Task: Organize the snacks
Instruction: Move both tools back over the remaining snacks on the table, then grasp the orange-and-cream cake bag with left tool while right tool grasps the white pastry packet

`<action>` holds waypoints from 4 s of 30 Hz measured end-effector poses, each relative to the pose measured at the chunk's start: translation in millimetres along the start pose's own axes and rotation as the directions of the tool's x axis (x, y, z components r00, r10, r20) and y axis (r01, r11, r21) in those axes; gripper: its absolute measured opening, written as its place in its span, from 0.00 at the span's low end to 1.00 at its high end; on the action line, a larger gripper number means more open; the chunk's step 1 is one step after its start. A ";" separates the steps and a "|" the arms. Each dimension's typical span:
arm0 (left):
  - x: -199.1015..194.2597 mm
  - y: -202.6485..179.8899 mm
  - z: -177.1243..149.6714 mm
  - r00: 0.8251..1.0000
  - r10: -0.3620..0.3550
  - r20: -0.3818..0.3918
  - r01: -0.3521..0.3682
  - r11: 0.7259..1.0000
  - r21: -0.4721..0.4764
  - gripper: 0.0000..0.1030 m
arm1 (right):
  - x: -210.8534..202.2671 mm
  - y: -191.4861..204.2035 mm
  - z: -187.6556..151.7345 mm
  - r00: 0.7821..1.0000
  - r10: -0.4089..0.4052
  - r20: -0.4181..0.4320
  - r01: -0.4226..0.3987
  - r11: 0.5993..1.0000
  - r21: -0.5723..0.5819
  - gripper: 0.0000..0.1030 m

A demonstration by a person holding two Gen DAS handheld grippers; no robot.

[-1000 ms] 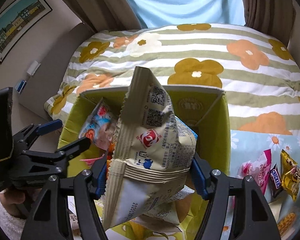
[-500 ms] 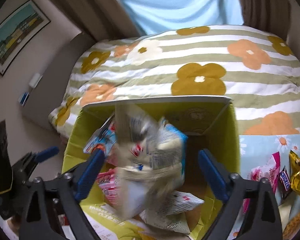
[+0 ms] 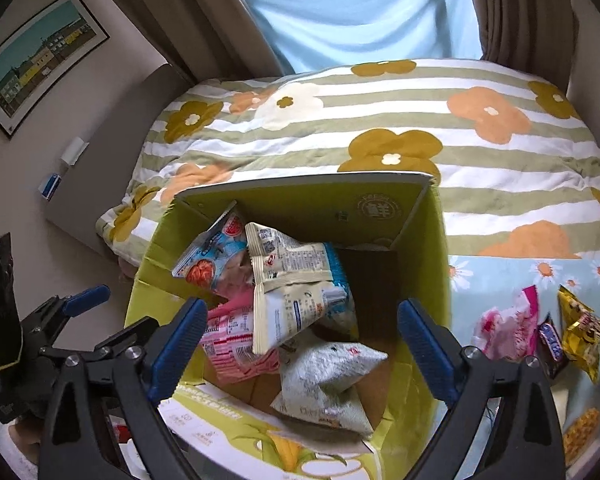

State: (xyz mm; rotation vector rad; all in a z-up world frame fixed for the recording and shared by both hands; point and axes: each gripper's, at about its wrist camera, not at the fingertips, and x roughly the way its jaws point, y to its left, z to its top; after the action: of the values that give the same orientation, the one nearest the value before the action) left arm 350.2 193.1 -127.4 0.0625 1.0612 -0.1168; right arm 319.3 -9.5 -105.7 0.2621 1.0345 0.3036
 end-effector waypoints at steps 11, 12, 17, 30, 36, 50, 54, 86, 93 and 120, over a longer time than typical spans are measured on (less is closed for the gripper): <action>-30.2 -37.1 -0.9 0.996 -0.075 0.053 0.070 0.993 0.100 0.97 | -57.4 -11.2 -21.8 0.994 -0.065 0.091 0.059 0.996 0.065 0.92; -32.0 -42.7 -1.0 0.995 -0.088 0.056 0.081 0.990 0.113 0.97 | -62.5 -14.0 -24.7 0.992 -0.075 0.097 0.068 0.995 0.074 0.92; -40.2 -74.6 -2.0 0.987 -0.151 0.058 0.139 0.976 0.167 0.97 | -95.7 -37.0 -42.6 0.979 -0.161 0.126 0.145 0.982 0.123 0.92; -68.1 -199.9 -27.4 0.976 -0.207 0.067 0.185 0.952 0.244 0.97 | -184.7 -149.2 -103.1 0.952 -0.255 0.170 0.211 0.948 0.238 0.92; -65.0 -271.0 -51.7 0.979 -0.205 0.023 0.195 0.956 0.217 0.97 | -208.0 -205.6 -143.1 0.943 -0.309 0.123 0.271 0.928 0.255 0.92; 26.4 -369.3 -97.8 0.978 -0.127 -0.164 0.138 0.989 0.054 0.97 | -193.3 -309.0 -216.3 0.965 -0.263 -0.007 0.245 0.888 0.389 0.92; 54.2 -377.7 -103.5 0.976 -0.111 -0.185 0.120 0.992 0.037 0.97 | -183.4 -318.5 -235.9 0.965 -0.261 0.020 0.220 0.852 0.476 0.92; 110.6 -398.4 -114.0 0.950 -0.126 -0.287 0.159 0.983 0.096 0.60 | -130.4 -355.8 -262.6 0.975 -0.219 -0.041 0.182 0.680 0.711 0.85; 106.9 -403.4 -120.0 0.948 -0.125 -0.293 0.166 0.979 0.120 0.60 | -123.9 -351.6 -258.0 0.961 -0.266 -0.072 0.247 0.717 0.652 0.75; -7.5 -361.2 -88.8 0.985 -0.160 -0.071 0.163 0.986 0.041 0.60 | -184.0 -291.0 -193.2 0.975 -0.208 0.084 0.165 0.919 0.357 0.62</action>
State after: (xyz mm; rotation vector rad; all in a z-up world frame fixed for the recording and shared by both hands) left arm 224.1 -155.2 -162.3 0.0226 1.1310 -0.2876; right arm 99.2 -333.4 -155.4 0.4916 0.9811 -0.0723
